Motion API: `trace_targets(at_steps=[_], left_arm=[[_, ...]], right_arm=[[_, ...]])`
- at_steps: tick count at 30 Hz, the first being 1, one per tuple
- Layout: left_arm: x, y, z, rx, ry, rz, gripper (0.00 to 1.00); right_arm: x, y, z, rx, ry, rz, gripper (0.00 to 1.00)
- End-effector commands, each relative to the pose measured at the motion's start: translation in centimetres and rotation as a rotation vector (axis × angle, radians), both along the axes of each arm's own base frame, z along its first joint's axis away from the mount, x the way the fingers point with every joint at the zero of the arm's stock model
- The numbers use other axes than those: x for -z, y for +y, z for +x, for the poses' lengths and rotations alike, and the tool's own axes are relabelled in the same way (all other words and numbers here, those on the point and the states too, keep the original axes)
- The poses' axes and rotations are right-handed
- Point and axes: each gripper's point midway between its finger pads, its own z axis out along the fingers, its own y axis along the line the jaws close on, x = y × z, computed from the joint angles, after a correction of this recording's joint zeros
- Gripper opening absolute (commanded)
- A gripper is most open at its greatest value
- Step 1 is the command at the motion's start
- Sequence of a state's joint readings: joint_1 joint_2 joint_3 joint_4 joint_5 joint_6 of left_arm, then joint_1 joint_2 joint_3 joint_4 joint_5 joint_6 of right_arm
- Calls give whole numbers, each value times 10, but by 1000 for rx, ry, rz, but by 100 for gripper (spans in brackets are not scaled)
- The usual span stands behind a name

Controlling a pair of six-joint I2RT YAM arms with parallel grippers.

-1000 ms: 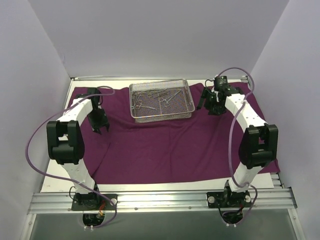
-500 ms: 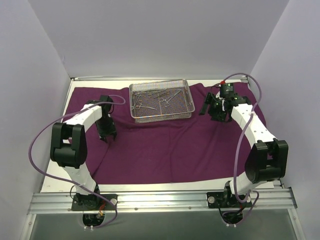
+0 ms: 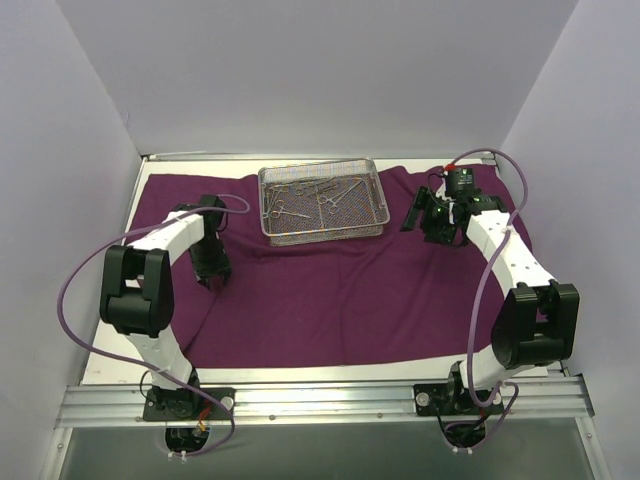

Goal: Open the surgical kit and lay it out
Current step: Smooth out the surgical kit at the center of the board.

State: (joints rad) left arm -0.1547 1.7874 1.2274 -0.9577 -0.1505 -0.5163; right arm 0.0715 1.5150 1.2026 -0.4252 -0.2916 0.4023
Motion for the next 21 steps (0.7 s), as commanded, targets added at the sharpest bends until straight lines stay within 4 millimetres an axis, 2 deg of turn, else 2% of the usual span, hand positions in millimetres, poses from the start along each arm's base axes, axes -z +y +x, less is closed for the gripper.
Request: trace_targets(at_steps=[1, 16, 21], left_arm=[[-1, 3, 14, -5, -33, 19, 47], [20, 11, 17, -9, 12, 44, 41], [16, 16, 18, -19, 8, 37, 22]], right_arm=[[-5, 2, -1, -20, -15, 11, 67], [1, 4, -1, -35, -3, 17, 67], [1, 5, -1, -38, -5, 19, 67]])
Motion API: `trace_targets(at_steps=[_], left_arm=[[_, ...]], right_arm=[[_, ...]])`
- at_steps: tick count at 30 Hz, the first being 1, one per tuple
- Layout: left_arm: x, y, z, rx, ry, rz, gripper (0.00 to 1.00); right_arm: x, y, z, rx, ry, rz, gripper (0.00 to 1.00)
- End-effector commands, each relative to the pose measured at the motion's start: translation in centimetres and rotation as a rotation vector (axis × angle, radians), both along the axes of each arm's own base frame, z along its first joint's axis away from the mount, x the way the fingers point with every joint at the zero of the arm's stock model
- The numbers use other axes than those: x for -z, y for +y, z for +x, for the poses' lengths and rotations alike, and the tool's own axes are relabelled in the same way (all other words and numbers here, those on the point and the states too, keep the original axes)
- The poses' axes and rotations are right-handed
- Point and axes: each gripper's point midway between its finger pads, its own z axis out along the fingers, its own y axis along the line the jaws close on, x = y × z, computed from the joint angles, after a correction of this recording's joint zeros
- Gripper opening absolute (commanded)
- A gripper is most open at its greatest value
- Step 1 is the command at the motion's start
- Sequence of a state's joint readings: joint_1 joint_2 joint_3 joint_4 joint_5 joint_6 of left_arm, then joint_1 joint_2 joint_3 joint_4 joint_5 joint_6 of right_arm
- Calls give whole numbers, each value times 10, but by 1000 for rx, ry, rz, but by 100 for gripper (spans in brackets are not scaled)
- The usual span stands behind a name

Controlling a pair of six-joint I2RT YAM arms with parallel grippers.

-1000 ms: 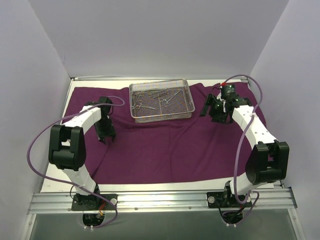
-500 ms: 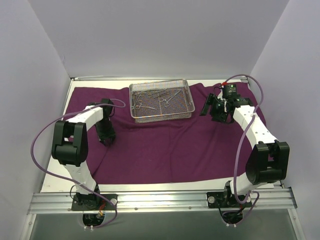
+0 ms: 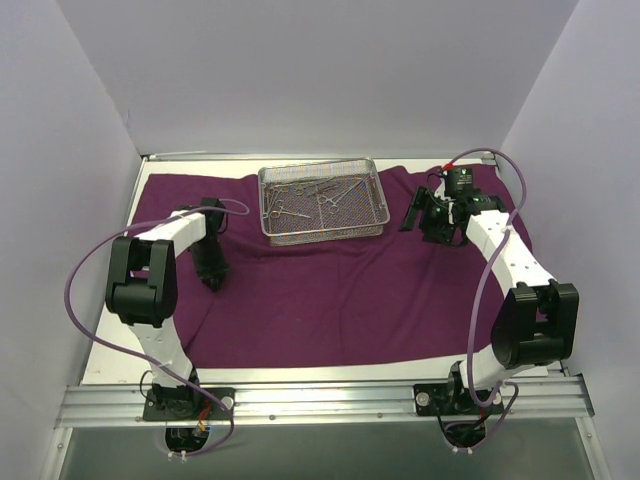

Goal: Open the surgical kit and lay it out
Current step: Smooth out the surgical kit at the center of the board.

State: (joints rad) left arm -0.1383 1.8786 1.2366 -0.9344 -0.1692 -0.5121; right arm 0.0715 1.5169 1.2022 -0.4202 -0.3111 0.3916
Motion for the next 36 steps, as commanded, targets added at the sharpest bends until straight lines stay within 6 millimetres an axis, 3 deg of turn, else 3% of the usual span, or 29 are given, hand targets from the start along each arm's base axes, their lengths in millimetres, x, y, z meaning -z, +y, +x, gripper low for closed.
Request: trace_targets(at_steps=[1, 4, 7, 8, 15, 17, 20, 21, 27, 31, 36], left_arm=[[-13, 11, 17, -13, -60, 11, 20], [-32, 20, 16, -28, -96, 21, 12], [-58, 40, 7, -80, -143, 21, 9], [-65, 58, 3, -124, -160, 23, 9], [-128, 128, -60, -399, -269, 70, 10], [-136, 135, -76, -463, -258, 94, 18], [-137, 142, -97, -566, -226, 144, 19], [-133, 141, -100, -576, -221, 140, 28], [-139, 145, -87, -610, -276, 100, 80], [-141, 149, -90, -614, -279, 125, 84], [-127, 124, -53, -452, -331, -40, 77]], right_arm=[[1, 2, -2, -17, 1, 10, 67], [0, 3, -1, -20, -1, 11, 67], [0, 7, 0, -28, 3, 15, 67], [2, 9, 2, -33, 6, 18, 67], [5, 31, 11, -83, 25, 32, 67], [8, 34, 12, -92, 37, 29, 67], [10, 37, 13, -98, 54, 30, 67], [11, 37, 13, -99, 60, 31, 67], [18, 42, 12, -126, 90, 11, 67], [22, 41, 11, -123, 105, 9, 67], [20, 42, 17, -118, 102, 9, 68]])
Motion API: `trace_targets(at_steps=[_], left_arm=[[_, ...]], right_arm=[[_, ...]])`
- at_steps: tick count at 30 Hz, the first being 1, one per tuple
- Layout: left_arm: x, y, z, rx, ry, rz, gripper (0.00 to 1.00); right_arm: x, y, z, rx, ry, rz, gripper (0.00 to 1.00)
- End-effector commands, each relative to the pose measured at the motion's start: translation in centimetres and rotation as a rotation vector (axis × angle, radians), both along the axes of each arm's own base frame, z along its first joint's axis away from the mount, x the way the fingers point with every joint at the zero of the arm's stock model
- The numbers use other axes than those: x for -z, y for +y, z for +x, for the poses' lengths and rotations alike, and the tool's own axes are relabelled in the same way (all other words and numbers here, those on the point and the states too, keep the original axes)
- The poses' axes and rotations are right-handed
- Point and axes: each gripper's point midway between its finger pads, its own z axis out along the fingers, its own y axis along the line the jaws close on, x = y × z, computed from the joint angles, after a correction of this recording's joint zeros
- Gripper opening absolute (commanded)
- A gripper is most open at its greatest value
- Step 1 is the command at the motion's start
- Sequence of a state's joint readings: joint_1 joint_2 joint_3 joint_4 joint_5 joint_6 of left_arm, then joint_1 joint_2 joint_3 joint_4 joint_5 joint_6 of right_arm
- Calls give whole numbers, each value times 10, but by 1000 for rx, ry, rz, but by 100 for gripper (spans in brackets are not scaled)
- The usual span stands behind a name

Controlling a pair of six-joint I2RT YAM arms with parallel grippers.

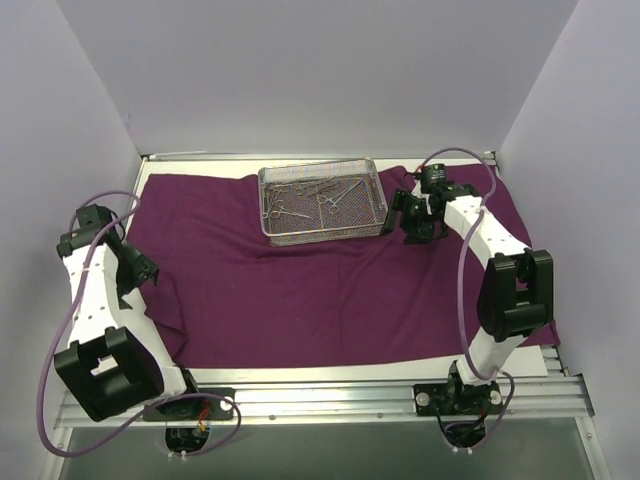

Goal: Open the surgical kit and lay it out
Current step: Smooth out the surgical kit at the center of the board.

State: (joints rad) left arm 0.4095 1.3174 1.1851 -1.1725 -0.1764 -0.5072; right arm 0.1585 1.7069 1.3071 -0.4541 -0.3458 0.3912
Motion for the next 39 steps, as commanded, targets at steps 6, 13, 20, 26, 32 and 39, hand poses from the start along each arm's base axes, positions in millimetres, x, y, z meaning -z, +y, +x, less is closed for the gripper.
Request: trace_targets(at_steps=[6, 13, 20, 26, 32, 39], left_arm=[[47, -33, 58, 152, -70, -229, 43], [76, -72, 103, 286, -138, -427, 2], [123, -58, 94, 233, 25, -429, 2], [136, -24, 68, 125, 187, -345, 2], [108, 42, 12, -99, 295, -185, 2], [27, 104, -15, -237, 196, 57, 2]], right_arm=[[-14, 1, 16, -3, -47, -5, 68], [-13, -1, 9, 7, -72, 8, 68], [-15, -9, 8, 25, -83, 20, 68], [-15, -12, 8, 31, -87, 30, 68], [-17, -7, 13, 22, -85, 46, 68], [-12, 6, 14, -5, -55, 65, 68]])
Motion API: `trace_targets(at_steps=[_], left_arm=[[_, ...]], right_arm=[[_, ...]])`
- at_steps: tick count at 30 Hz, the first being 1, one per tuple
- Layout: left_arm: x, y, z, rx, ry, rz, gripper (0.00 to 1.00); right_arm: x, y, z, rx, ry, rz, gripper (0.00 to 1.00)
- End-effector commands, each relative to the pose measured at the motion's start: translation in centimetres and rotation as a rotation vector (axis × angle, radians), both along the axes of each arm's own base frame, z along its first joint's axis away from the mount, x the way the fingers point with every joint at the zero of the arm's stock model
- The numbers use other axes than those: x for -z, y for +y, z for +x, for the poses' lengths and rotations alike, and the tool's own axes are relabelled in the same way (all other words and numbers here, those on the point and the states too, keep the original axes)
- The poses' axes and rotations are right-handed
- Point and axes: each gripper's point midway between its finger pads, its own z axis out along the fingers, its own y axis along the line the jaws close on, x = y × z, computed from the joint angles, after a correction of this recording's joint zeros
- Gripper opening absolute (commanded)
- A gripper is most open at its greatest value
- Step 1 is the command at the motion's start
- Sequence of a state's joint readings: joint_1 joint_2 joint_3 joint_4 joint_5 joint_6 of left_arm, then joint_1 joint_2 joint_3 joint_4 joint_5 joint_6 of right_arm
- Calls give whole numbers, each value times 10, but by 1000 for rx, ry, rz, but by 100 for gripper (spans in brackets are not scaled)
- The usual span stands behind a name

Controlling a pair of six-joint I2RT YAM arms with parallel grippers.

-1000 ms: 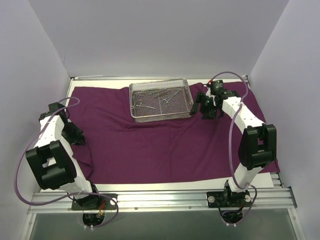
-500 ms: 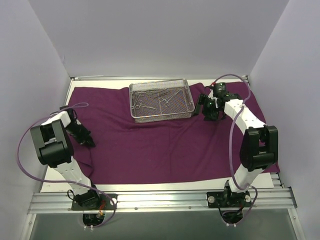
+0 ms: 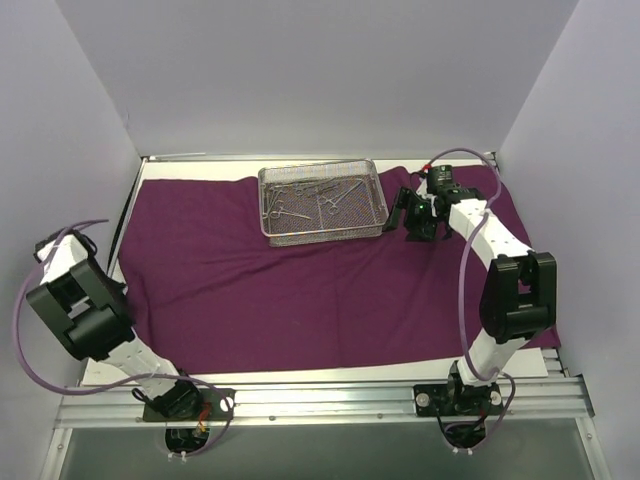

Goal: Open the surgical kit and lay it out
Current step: Smooth out the surgical kit at the center of the board.

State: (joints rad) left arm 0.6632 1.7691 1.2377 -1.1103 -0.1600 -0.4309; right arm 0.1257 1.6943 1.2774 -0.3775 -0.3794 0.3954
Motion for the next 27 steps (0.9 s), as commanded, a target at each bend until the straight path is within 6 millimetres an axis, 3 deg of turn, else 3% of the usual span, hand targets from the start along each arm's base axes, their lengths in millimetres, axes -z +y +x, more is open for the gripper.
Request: trace_targets(at_steps=[1, 5, 8, 12, 15, 22, 27], left_arm=[[-79, 39, 8, -3, -126, 286, 2], [-90, 26, 34, 105, -235, 300, 2], [-84, 10, 47, 148, -264, 236, 2], [-81, -30, 83, 292, -362, 166, 2], [-71, -45, 100, 331, -369, 137, 2], [-26, -52, 111, 396, -274, 42, 2], [4, -51, 99, 409, -171, 9, 2]], right_arm=[[-9, 15, 2, -36, -2, 26, 68], [-4, 17, 1, -40, 15, 26, 68], [-3, 17, 4, -33, 14, 23, 68], [-10, 9, 14, -6, -10, -14, 68], [-13, 7, 17, -5, -11, -22, 68], [-18, 3, 14, 3, -24, -31, 68], [-19, -3, 16, 15, -33, -33, 68]])
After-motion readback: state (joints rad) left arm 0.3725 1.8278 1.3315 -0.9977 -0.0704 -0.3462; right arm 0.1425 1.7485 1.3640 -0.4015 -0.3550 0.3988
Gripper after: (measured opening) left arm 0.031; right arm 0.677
